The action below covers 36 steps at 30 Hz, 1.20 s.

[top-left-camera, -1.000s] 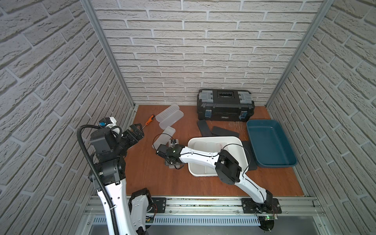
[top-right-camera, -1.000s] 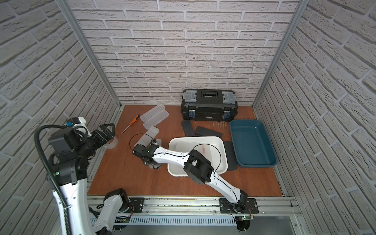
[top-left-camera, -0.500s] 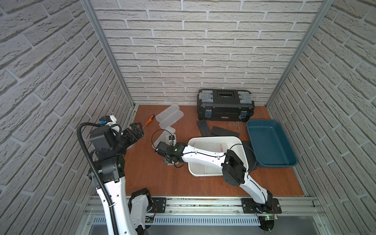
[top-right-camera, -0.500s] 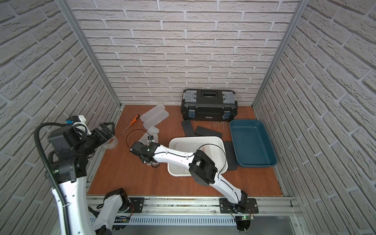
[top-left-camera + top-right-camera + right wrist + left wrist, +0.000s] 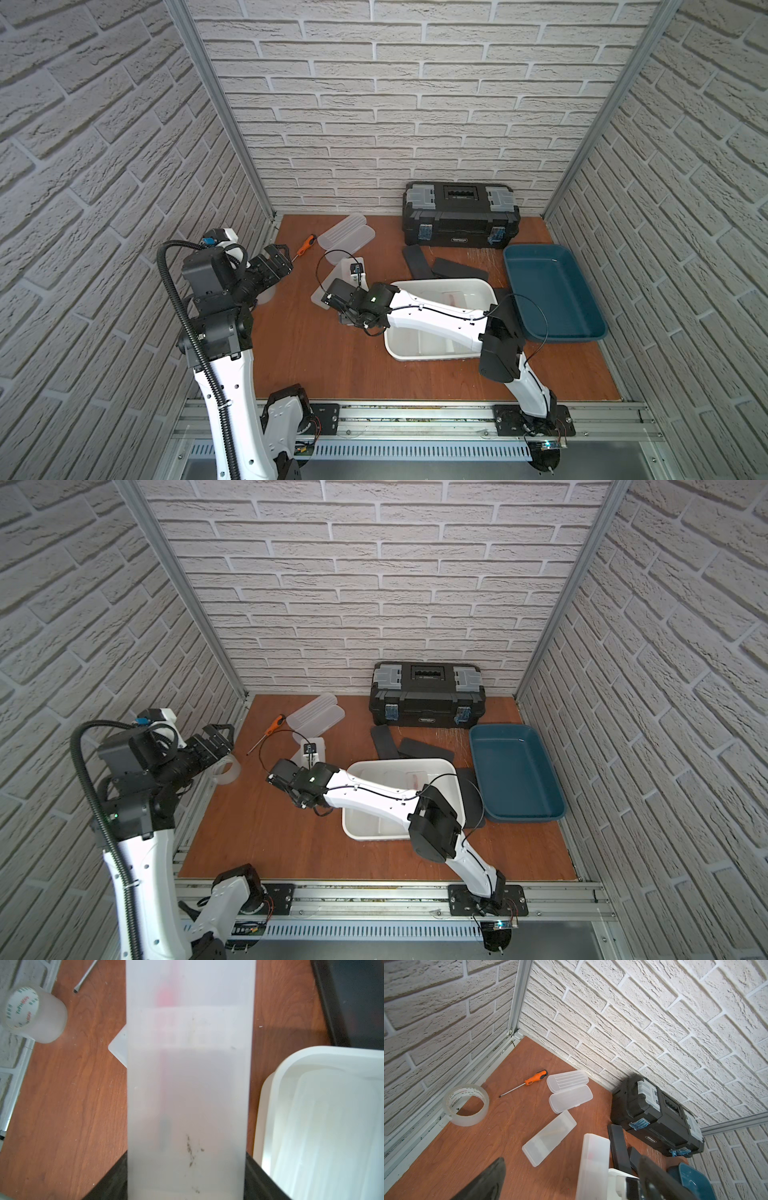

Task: Place the pencil cases by color into the storage box
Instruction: Pick up the pencil case from the center of the board, then place the pencil case at the storage box.

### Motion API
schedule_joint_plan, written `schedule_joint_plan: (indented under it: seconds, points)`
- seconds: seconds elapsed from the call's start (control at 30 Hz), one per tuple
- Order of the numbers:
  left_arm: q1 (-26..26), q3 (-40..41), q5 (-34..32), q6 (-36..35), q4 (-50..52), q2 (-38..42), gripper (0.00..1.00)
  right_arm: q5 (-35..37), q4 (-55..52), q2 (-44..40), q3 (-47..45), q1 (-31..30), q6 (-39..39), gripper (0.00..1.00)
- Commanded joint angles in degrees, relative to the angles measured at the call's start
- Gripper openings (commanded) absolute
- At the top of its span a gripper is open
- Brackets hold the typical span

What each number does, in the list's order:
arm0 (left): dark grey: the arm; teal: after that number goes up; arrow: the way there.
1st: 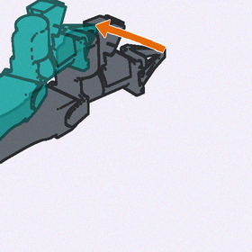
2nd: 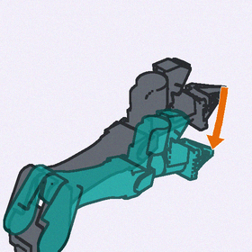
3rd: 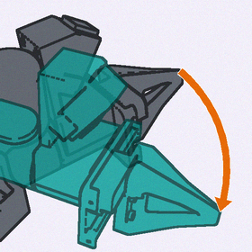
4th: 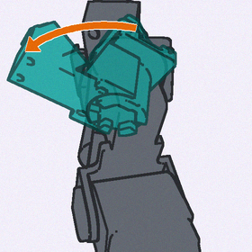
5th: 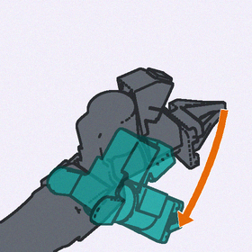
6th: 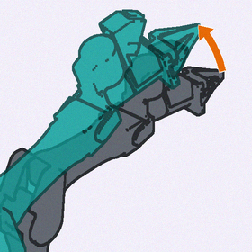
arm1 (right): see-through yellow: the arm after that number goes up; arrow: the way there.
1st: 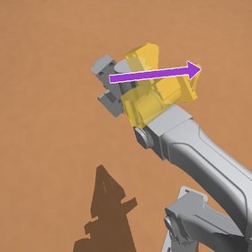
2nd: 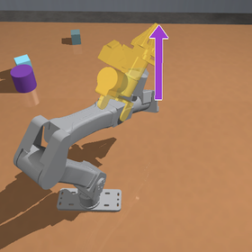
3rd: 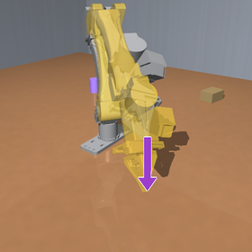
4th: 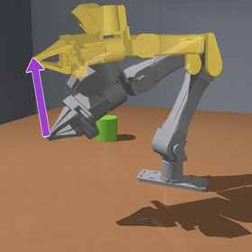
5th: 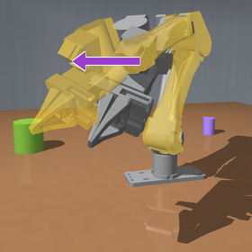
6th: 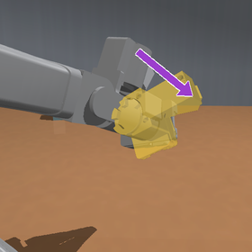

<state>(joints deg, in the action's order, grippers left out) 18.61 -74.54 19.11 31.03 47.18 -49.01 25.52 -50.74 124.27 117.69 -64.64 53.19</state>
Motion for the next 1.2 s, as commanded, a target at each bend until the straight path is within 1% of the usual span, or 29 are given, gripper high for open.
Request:
schedule_joint_plan:
  seconds: [0.0, 0.13, 0.27, 0.4, 0.63, 0.83, 0.9, 1.0, 1.17]
  points:
    - [-0.8, -1.2, -0.2, -1.1, -1.6, -0.7, 0.98, 1.9, 0.9, -5.8, -1.6, 0.8, -2.0, 0.65]
    - [-3.2, -1.3, -1.8, -1.8, -1.7, -2.0, 0.98, -1.8, -0.8, -12.1, -6.7, 3.4, -2.5, 0.65]
    - [-7.6, -0.4, -4.5, -2.1, -2.6, -3.2, 0.98, -2.3, -1.9, -20.3, -14.6, 5.8, -4.2, 0.65]
    - [-15.1, 0.2, -9.0, -2.0, -3.9, -4.6, 0.98, -2.7, -3.5, -28.3, -22.4, 8.6, -5.6, 0.65]
    - [-27.5, 2.1, -14.4, -0.9, -7.0, -5.7, 0.98, -2.0, -10.1, -38.6, -32.7, 11.6, -8.3, 0.65]
    - [-39.8, 3.2, -21.9, -0.7, -8.9, -7.3, 0.98, -0.7, -14.9, -46.6, -41.5, 15.6, -9.4, 0.66]
    - [-43.8, 2.9, -25.1, -1.2, -8.7, -8.4, 0.98, 1.4, -16.6, -48.9, -43.7, 16.2, -8.8, 0.66]
    - [-48.3, 2.6, -27.9, -1.7, -8.9, -9.7, 0.98, 2.6, -18.6, -51.6, -47.0, 16.7, -7.4, 0.66]
    - [-52.9, 2.8, -28.7, -1.8, -11.4, -11.1, 0.98, 2.8, -20.7, -54.6, -51.0, 18.6, -6.6, 0.66]
